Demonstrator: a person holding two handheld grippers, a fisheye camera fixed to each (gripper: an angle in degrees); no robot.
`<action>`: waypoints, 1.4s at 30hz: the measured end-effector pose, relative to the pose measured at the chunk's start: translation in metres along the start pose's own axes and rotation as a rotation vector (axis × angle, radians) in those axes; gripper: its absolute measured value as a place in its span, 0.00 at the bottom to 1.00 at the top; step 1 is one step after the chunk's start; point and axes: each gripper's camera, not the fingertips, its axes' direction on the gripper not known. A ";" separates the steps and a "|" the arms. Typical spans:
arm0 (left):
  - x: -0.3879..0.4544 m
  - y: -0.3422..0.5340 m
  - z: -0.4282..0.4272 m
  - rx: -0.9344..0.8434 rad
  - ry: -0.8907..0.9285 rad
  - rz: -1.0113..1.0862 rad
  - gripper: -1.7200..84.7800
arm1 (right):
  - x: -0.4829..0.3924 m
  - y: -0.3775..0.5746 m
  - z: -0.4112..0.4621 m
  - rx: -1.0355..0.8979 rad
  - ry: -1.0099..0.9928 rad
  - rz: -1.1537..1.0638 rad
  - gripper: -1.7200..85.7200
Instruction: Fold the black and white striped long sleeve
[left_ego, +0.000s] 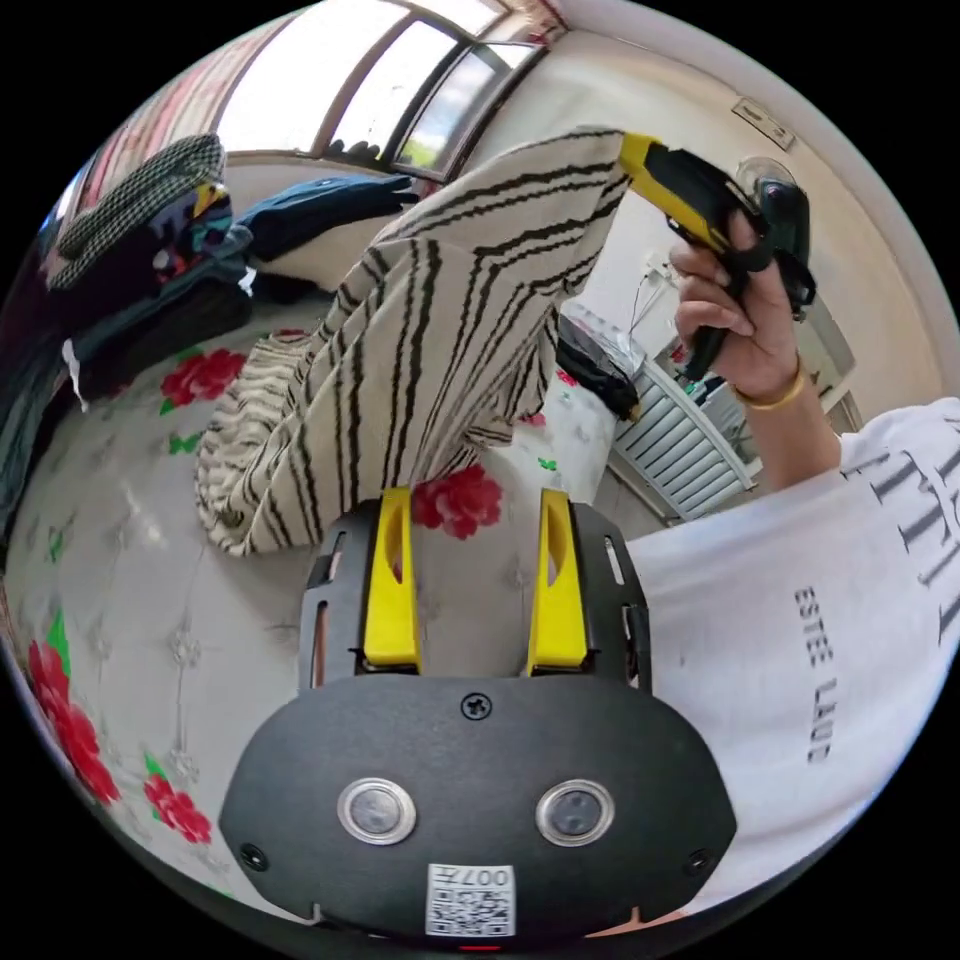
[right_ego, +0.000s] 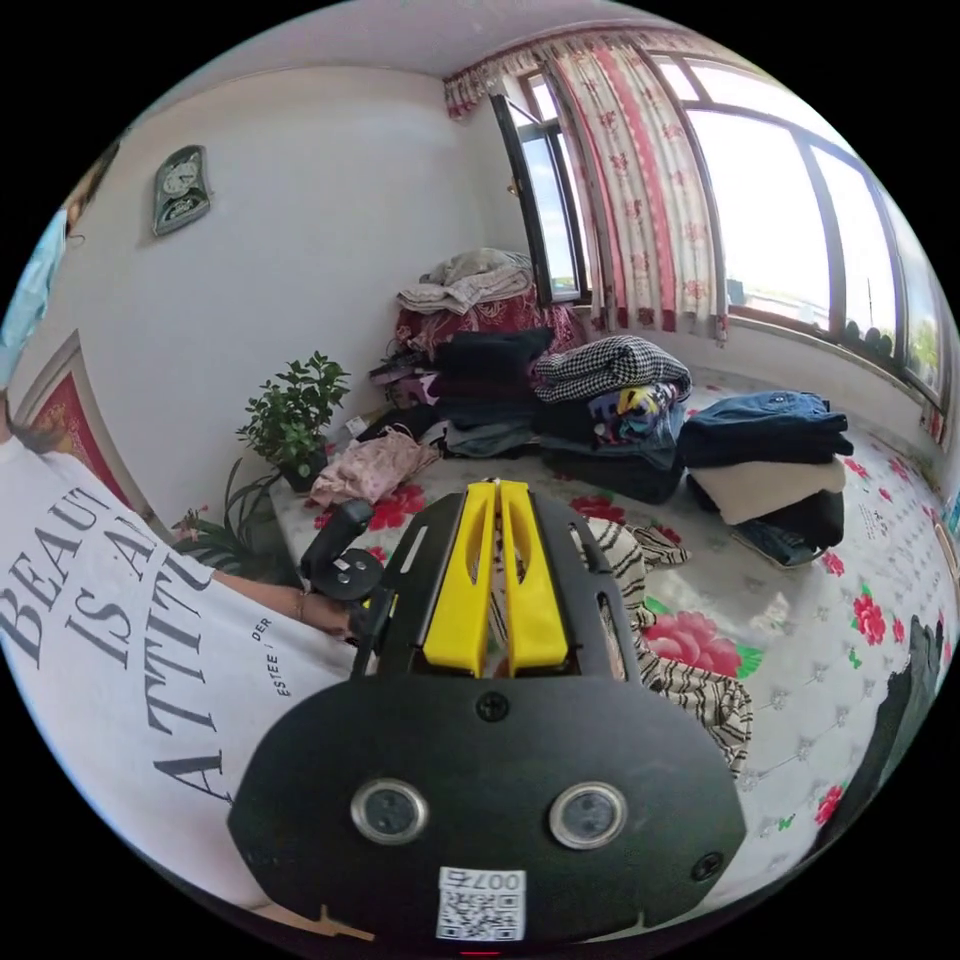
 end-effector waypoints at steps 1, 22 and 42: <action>0.005 -0.012 0.005 0.007 -0.037 0.019 0.21 | -0.007 -0.005 -0.010 0.023 -0.021 -0.006 0.02; -0.007 0.062 -0.099 0.276 -0.035 -0.249 0.19 | -0.076 -0.102 -0.205 0.397 0.200 -0.129 0.02; 0.057 -0.014 -0.098 0.187 -0.005 0.096 0.01 | -0.108 -0.143 -0.337 0.641 0.595 -0.169 0.02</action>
